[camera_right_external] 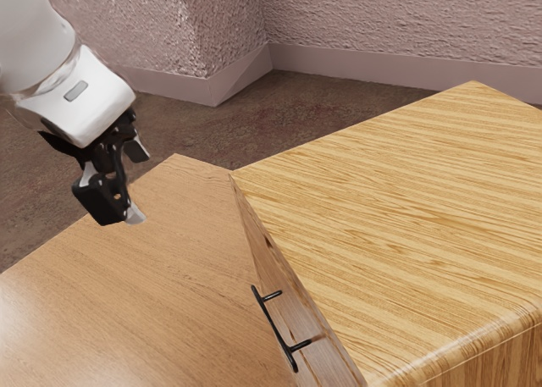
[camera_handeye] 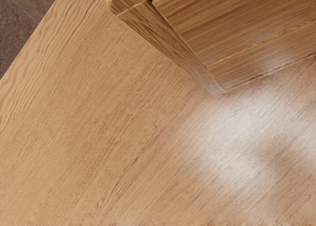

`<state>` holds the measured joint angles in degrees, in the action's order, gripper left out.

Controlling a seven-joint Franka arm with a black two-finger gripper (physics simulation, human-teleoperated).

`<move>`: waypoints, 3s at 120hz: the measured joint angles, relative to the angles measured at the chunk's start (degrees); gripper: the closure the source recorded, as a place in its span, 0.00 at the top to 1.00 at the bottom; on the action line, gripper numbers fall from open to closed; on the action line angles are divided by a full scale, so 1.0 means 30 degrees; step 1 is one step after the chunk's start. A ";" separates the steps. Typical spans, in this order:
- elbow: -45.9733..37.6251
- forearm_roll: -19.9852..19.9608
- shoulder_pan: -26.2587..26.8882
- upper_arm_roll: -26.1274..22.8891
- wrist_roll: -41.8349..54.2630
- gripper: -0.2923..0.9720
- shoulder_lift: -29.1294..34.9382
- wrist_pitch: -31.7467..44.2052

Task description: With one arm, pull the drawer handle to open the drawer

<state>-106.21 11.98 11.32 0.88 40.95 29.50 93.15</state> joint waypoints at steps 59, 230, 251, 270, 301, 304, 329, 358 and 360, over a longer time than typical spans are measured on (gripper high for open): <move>-0.5877 -0.0992 -0.0927 -0.3937 0.4218 0.76 0.4357 0.3696; -0.9338 -0.2446 0.1917 -0.7487 0.8848 0.76 0.6209 0.7852; -0.9868 -0.2221 0.1910 -0.7422 0.9040 0.76 0.6087 0.8663; -0.9928 -0.0852 0.2328 -0.6809 0.9445 0.76 0.6089 0.9038; -1.0279 0.0265 0.2722 -0.6656 1.0273 0.76 0.5937 0.9267; -1.0319 0.0285 0.2751 -0.6655 1.0335 0.76 0.5934 0.9269; -1.0506 0.0362 0.2824 -0.5746 1.0562 0.76 0.5907 0.9288; -1.0616 0.0508 0.2662 -0.5477 1.0389 0.76 0.5084 0.9587; -1.0616 0.0516 0.2656 -0.5454 1.0377 0.76 0.5074 0.9616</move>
<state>-138.06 13.53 19.29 -15.49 72.08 44.72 122.00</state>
